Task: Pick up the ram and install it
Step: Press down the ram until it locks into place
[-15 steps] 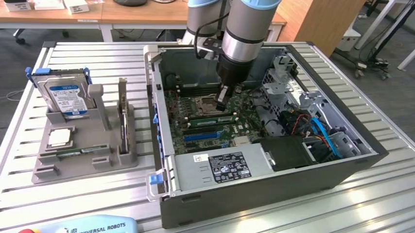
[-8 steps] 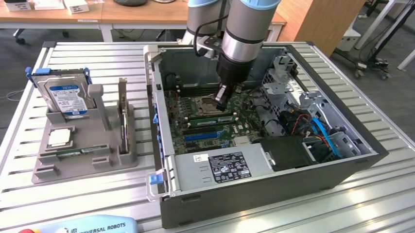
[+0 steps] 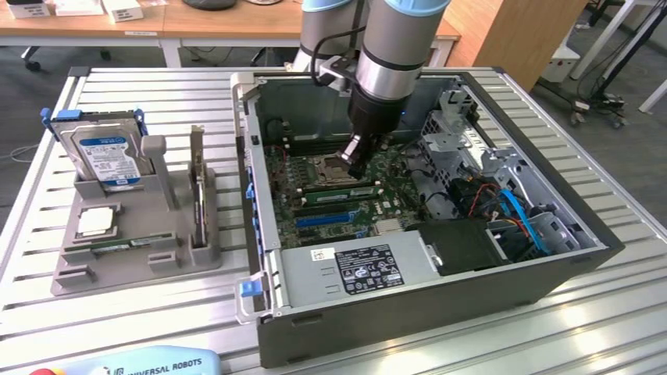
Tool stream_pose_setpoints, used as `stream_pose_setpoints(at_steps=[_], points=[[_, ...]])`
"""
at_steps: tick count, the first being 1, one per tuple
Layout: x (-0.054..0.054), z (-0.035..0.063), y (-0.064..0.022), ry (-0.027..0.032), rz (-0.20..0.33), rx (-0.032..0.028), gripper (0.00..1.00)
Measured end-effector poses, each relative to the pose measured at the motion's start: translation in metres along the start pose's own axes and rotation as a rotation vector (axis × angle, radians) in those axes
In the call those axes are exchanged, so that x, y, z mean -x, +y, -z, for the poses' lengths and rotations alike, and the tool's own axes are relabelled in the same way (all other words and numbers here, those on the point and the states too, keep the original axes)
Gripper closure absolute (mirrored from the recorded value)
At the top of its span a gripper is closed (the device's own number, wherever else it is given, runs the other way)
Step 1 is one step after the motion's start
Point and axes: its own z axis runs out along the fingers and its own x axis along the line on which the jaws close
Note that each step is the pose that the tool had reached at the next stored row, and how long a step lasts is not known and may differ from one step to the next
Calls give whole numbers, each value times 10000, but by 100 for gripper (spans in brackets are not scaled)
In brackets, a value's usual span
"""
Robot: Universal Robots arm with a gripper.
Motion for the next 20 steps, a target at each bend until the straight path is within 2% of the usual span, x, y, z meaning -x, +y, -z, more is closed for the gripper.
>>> stream_pose_setpoints(at_steps=[20], points=[[-1,-24,-1,-152,-3586,-158,90]])
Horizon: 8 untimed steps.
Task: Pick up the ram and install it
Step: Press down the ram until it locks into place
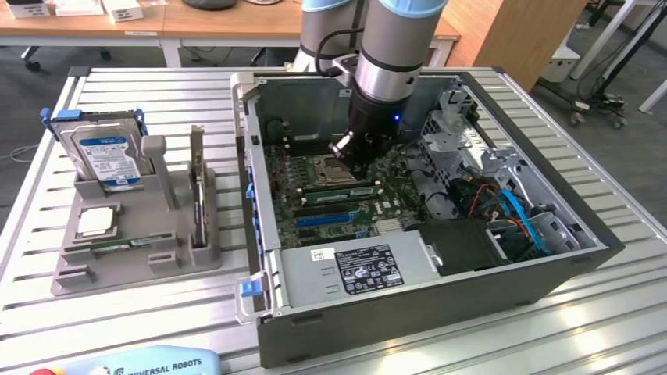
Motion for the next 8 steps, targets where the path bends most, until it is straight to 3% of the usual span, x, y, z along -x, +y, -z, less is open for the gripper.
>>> stream_pose_setpoints(at_steps=[8], points=[[-1,-8,0,-62,-1443,-62,90]])
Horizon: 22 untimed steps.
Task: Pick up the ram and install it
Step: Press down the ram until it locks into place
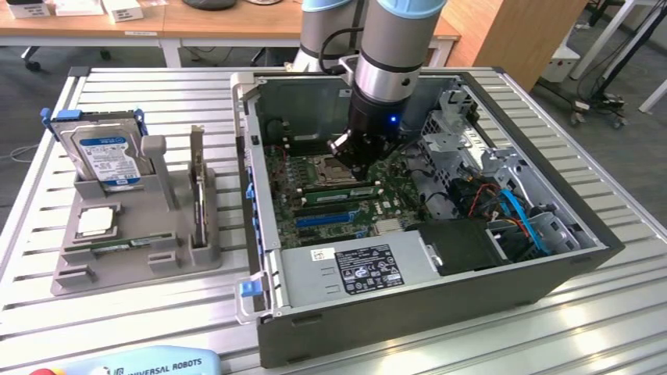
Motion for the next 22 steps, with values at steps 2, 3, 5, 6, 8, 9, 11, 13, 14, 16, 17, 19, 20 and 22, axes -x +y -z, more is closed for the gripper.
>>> stream_pose_setpoints(at_steps=[2,3,5,6,8,9,11,13,14,16,17,19,20,22], points=[[0,0,0,-15,-362,-16,90],[0,0,0,-22,-526,-24,90],[0,1,0,-34,-822,-37,90],[0,2,0,-40,-968,-43,90],[1,5,0,-53,-1282,-57,90],[1,8,1,-59,-1415,-64,90],[1,18,1,-68,-1619,-71,90],[1,19,1,-71,-1653,-71,90],[1,19,1,-71,-1656,-72,90],[1,20,1,-70,-1663,-74,90],[1,20,1,-70,-1665,-74,90],[1,27,2,-50,-1667,-77,90],[1,35,2,-14,-1669,-73,90],[3,54,3,113,-1676,-62,90]])
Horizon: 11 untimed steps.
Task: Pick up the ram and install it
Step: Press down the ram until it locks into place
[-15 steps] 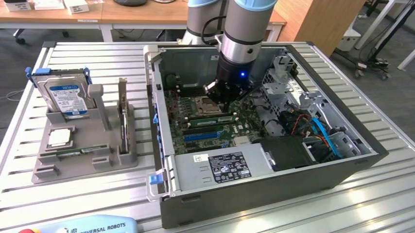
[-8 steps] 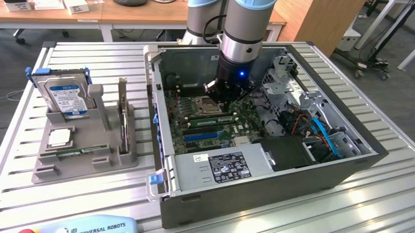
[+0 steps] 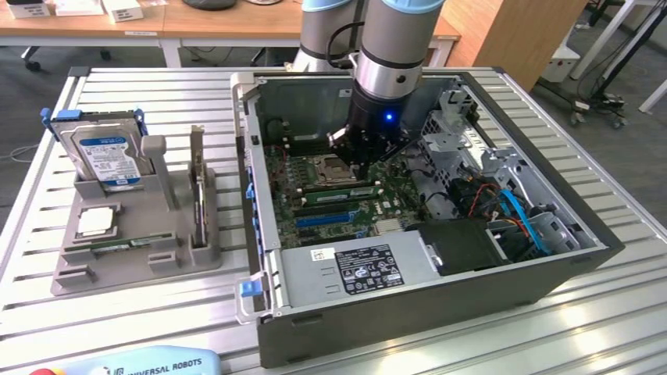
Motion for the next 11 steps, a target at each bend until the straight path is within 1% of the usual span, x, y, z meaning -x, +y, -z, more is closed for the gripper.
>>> stream_pose_setpoints(at_steps=[2,3,4,11], points=[[0,10,1,120,-10,2,90],[0,11,1,157,-15,1,90],[0,12,1,166,-19,1,90],[-15,13,1,168,-25,-2,90]])
